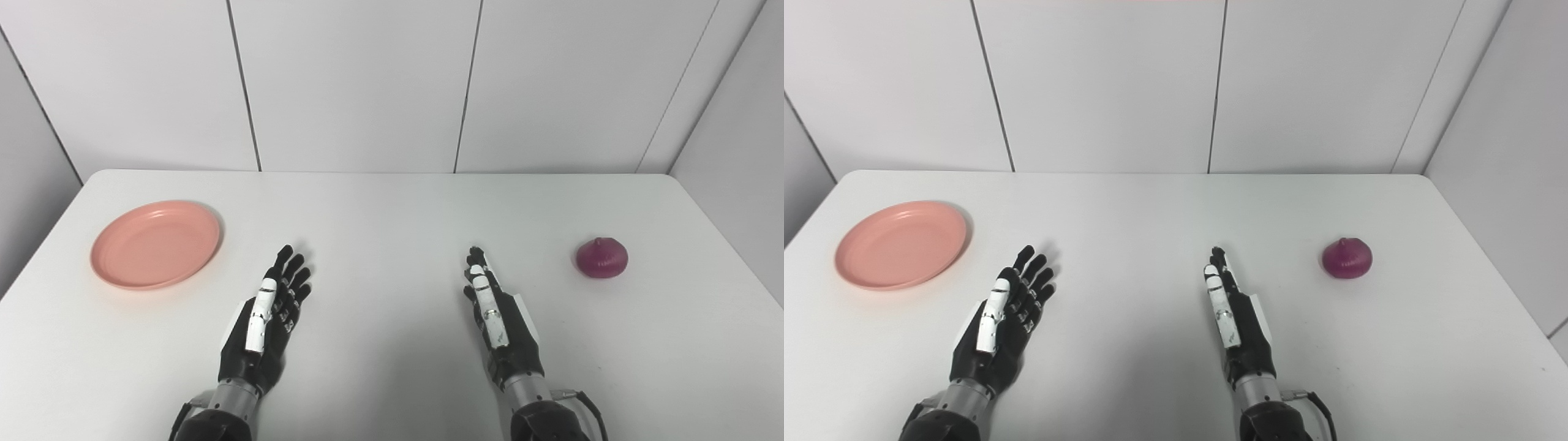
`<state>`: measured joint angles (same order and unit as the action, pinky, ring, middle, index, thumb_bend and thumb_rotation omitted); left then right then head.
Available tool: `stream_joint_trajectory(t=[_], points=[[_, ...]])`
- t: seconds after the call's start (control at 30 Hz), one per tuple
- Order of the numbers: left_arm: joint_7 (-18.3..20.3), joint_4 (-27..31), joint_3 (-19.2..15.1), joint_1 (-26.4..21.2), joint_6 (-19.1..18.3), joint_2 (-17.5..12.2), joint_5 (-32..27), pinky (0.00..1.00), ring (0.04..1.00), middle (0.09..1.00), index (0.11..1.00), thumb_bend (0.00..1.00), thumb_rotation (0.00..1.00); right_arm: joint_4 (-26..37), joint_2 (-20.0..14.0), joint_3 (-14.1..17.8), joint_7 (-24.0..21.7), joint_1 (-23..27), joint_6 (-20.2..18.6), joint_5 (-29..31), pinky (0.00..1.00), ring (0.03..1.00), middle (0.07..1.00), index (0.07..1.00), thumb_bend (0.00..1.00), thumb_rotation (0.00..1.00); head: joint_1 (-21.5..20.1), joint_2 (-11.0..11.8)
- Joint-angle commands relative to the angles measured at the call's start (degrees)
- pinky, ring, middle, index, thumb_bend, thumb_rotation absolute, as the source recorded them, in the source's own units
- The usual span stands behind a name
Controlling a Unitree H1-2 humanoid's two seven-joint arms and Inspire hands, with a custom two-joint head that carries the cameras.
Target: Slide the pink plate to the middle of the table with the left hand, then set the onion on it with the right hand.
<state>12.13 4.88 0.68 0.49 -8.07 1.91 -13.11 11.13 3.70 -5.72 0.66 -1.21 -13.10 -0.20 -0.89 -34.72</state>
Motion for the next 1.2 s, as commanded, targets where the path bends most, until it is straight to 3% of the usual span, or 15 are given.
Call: stream_joint_trajectory(t=[0.0, 0.5, 0.83, 1.17], points=[[-0.3, 1.72, 0.57, 0.19, 0.35, -0.32, 0.23, 1.0, 0.991, 0.999, 0.987, 0.45, 1.0, 1.87, -0.2, 0.0, -0.74, 1.39, 2.8, 0.1, 1.0, 0.996, 0.994, 0.988, 0.23, 1.0, 1.86, 0.26], [-4.04, 1.74, 4.26, 0.49, 0.23, 3.22, 2.61, 1.0, 0.98, 0.996, 0.987, 0.42, 1.0, 2.44, -3.77, 1.54, -3.39, 0.8, 3.81, 2.19, 1.0, 1.0, 0.998, 0.999, 0.19, 1.0, 12.66, 4.07], [-5.05, 0.5, 5.56, 0.41, 0.51, 4.37, 2.92, 1.0, 0.984, 1.0, 0.992, 0.43, 1.0, 2.35, -4.57, 1.94, -4.91, 0.72, 4.61, 3.13, 1.0, 1.0, 1.0, 1.0, 0.15, 1.0, 15.65, 7.17], [-4.98, -0.59, 5.7, 0.34, 1.32, 4.27, 2.72, 1.0, 0.99, 1.0, 1.0, 0.44, 1.0, 3.4, -3.88, 1.89, -4.78, 0.46, 3.91, 3.03, 1.0, 1.0, 1.0, 1.0, 0.1, 1.0, 15.28, 7.76]])
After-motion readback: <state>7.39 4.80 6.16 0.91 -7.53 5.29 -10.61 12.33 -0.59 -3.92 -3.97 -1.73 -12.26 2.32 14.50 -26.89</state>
